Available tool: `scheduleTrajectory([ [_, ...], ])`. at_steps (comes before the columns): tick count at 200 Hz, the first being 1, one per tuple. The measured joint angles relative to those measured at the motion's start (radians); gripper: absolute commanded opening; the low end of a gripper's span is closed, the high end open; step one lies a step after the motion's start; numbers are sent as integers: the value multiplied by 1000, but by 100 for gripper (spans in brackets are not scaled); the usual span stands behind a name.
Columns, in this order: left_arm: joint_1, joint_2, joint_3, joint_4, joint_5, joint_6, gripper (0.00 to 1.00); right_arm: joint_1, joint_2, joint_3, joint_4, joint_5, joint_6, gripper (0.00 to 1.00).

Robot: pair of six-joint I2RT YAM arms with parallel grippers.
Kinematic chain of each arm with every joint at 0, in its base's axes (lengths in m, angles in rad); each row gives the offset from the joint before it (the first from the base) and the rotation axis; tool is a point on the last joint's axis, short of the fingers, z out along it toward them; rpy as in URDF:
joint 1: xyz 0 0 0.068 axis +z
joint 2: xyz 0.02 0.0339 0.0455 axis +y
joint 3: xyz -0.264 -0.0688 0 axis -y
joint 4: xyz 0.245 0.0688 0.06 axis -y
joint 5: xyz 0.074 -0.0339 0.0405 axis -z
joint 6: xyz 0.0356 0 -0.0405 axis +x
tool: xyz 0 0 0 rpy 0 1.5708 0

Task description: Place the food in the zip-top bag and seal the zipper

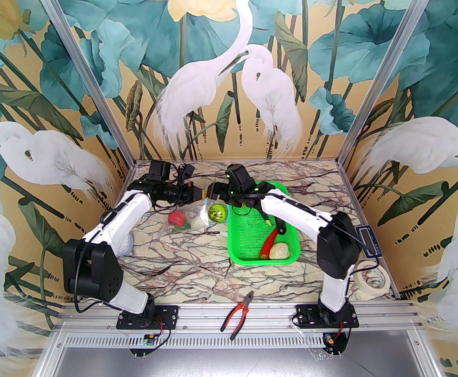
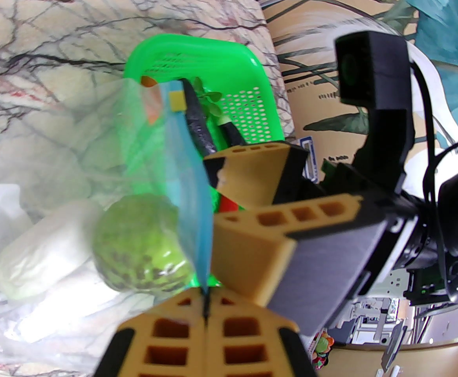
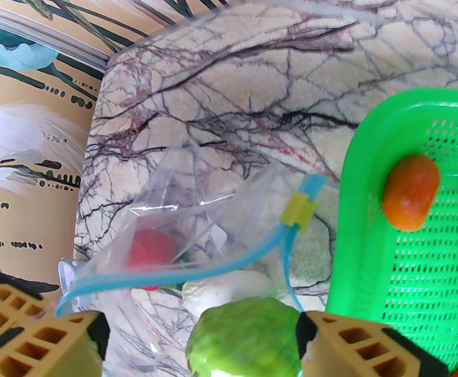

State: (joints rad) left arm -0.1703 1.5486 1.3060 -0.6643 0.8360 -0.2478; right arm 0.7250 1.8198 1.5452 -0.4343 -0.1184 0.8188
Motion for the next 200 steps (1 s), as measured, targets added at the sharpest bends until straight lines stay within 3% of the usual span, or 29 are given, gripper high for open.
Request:
scheduleTrajectory([
  [35, 0, 0, 25, 18, 34, -26, 0, -44, -135, -101, -26, 18, -45, 50],
  [85, 1, -3, 60, 41, 66, -50, 0, -77, -160, -164, -33, -12, -92, 38],
  [200, 13, -14, 60, 41, 80, -56, 0, -93, -90, -227, 32, -62, -93, 31],
])
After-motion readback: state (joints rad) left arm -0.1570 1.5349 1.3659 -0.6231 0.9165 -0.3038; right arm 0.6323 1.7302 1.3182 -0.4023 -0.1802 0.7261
